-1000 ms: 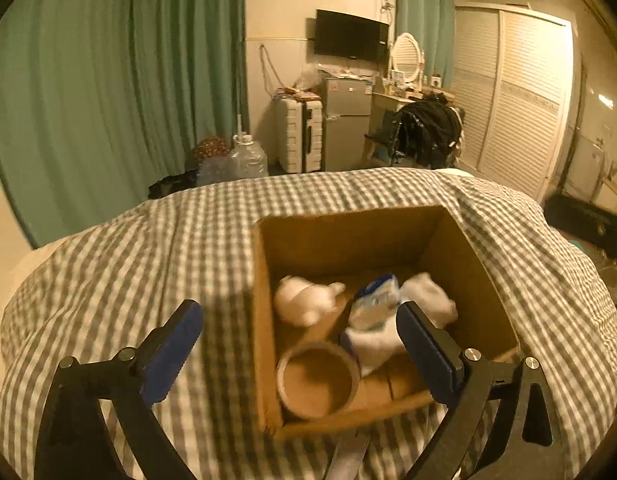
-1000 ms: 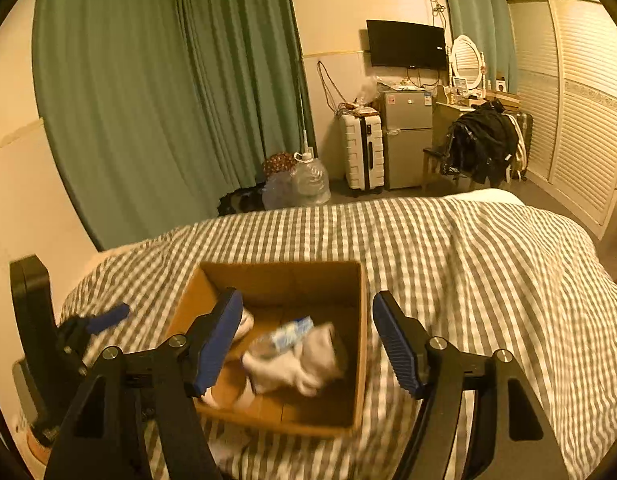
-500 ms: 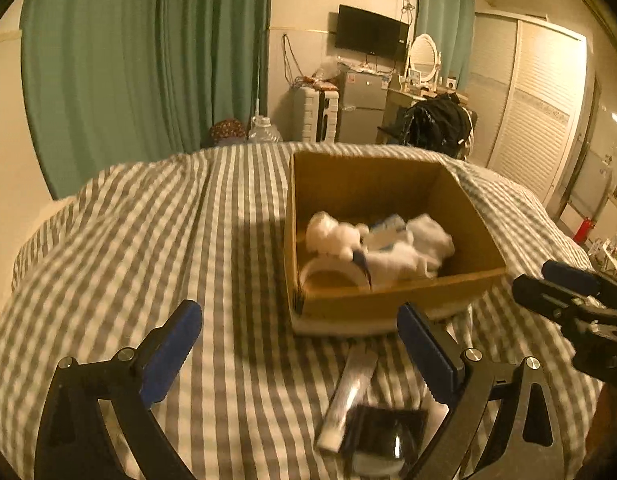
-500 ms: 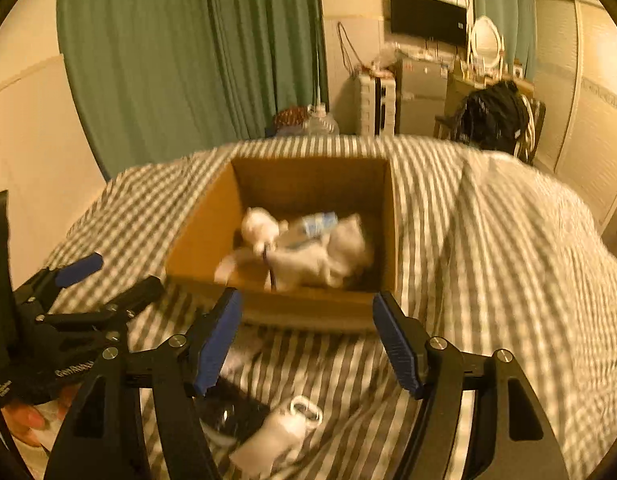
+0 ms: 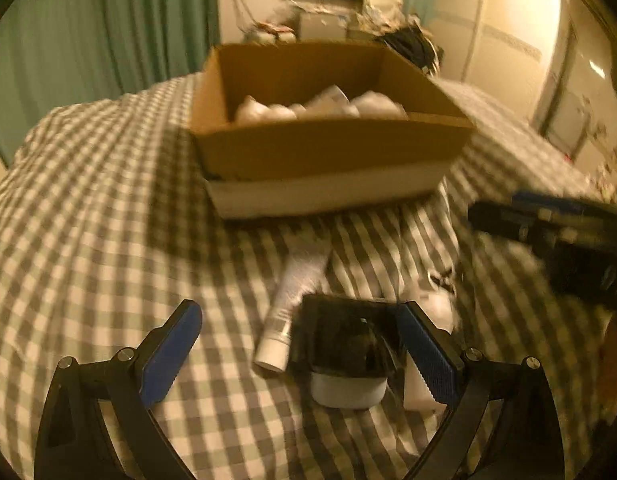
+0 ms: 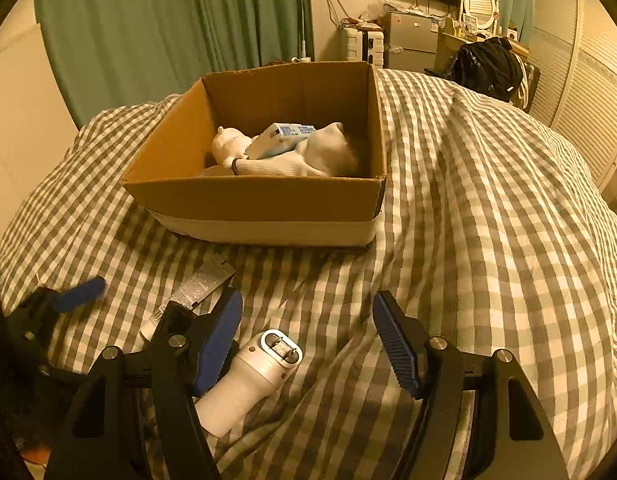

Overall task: Organize objects
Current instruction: 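Move both tools back from the box toward the remaining items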

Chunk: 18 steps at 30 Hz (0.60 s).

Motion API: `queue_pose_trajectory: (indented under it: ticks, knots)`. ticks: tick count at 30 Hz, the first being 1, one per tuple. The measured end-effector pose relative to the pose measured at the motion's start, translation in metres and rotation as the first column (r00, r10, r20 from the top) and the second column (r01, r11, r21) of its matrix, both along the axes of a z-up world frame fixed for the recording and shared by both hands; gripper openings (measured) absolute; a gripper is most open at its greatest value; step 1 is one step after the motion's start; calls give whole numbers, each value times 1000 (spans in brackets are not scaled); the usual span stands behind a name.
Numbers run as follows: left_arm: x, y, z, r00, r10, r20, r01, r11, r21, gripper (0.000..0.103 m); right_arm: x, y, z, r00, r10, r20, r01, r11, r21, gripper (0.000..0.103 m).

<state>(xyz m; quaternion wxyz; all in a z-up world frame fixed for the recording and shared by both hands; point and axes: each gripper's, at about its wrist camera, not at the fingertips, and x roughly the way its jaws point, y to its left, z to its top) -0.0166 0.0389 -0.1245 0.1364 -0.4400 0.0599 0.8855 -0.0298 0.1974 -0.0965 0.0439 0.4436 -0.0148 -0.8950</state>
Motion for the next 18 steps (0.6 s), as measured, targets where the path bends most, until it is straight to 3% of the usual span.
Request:
queue_pose_trajectory:
  ticks: [4, 8, 14, 15, 18]
  knots:
    - [-1, 12, -13, 997, -57, 44, 58, 998, -18, 101, -1, 2, -2, 1000, -7, 11, 7, 1000, -14, 68]
    - [0, 27, -24, 996, -80, 29, 82, 992, -93, 99, -2, 4, -4, 1000, -12, 20, 13, 1000, -26, 68]
    - [2, 41, -31, 990, -137, 31, 139, 985, -104, 82, -2, 5, -5, 999, -18, 28, 19, 999, -41, 68]
    - [3, 41, -31, 989, -144, 34, 147, 985, -93, 74, -1, 6, -5, 999, -18, 28, 19, 999, -42, 68]
    - [5, 40, -29, 988, -150, 34, 152, 985, -84, 74, 0, 7, -4, 999, -22, 28, 23, 999, -44, 68]
